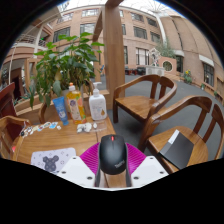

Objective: Arrange mouse

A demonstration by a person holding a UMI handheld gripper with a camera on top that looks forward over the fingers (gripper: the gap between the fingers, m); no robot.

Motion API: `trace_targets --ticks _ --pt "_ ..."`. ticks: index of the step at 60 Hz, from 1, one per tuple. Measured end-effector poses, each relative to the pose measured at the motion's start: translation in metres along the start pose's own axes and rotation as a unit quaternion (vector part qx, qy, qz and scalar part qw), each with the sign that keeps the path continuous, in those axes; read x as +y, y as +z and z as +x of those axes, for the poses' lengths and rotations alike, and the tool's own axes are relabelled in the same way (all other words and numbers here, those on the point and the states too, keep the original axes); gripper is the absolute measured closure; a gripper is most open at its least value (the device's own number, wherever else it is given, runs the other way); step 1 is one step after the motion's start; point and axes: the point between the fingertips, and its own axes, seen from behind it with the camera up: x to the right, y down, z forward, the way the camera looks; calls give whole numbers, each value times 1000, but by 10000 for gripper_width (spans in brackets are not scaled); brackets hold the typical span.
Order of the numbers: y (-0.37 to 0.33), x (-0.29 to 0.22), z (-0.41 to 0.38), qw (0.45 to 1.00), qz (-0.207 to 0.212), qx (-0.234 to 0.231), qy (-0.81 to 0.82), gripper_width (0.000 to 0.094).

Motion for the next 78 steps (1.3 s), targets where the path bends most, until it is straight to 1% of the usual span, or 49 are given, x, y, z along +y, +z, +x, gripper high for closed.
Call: trace_targets --ticks 5,10,12,16,17,20,24,28,30,34,38,43,47,49,53,55,58,70,78 --pt "-32 -58 -31 998 60 -14 -12 587" --pt "-57 -88 -84 993 100 -46 -31 588" --pt "-65 -96 -103 993 97 -61 -38 588" --pt "-66 -86 -145 991 88 -89 -51 590" --pt "-65 -72 -157 990 88 -94 -54 590" --pt "-57 -56 -182 990 63 -104 -67 590" --pt "-40 -10 -211 990 25 -115 -82 590" --pt "-26 35 -231 988 -20 -120 -95 589" --pt "-19 60 -237 987 -36 -122 -99 588" --pt "-9 95 -245 985 -69 -120 -104 584" --pt "-3 121 -247 984 -90 -114 -107 559" --pt "-1 139 -249 982 -109 -109 -107 497" --pt "-4 135 -247 983 -105 -103 -110 432" --pt "-9 132 -245 984 -100 -98 -110 341" --pt "-23 121 -243 986 -94 -92 -106 116" --pt "-33 116 -243 986 -91 -91 -104 66" --pt "-50 109 -242 988 -84 -88 -99 86" --pt "-136 76 -233 992 -41 -71 -95 79" --pt "-196 70 -234 993 -30 -77 -84 87"
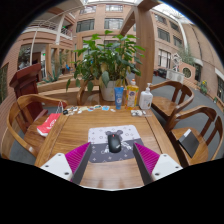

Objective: Arrange mouse

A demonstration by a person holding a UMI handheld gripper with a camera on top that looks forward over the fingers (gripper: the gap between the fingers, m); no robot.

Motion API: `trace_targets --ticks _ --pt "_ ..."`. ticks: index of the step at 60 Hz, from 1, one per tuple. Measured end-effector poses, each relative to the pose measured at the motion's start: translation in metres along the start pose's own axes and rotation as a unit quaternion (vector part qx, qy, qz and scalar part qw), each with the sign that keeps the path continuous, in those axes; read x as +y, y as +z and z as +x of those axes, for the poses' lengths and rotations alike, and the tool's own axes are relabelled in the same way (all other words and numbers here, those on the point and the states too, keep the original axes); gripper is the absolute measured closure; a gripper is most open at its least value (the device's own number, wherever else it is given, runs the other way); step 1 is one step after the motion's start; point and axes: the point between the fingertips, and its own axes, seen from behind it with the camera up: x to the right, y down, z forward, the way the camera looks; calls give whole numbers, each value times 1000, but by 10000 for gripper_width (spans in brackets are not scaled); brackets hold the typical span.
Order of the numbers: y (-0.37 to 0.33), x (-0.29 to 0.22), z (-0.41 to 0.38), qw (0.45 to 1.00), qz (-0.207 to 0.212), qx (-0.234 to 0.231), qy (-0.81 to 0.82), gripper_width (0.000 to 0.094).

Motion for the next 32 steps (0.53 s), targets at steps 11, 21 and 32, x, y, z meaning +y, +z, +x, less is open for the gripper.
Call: trace_targets --ticks 11,21,32 --pt "-60 9 -7 1000 13 9 -23 85" --pt "-84 26 -20 1000 6 -7 -23 84" --pt "-87 32 -19 999 6 -1 -35 84"
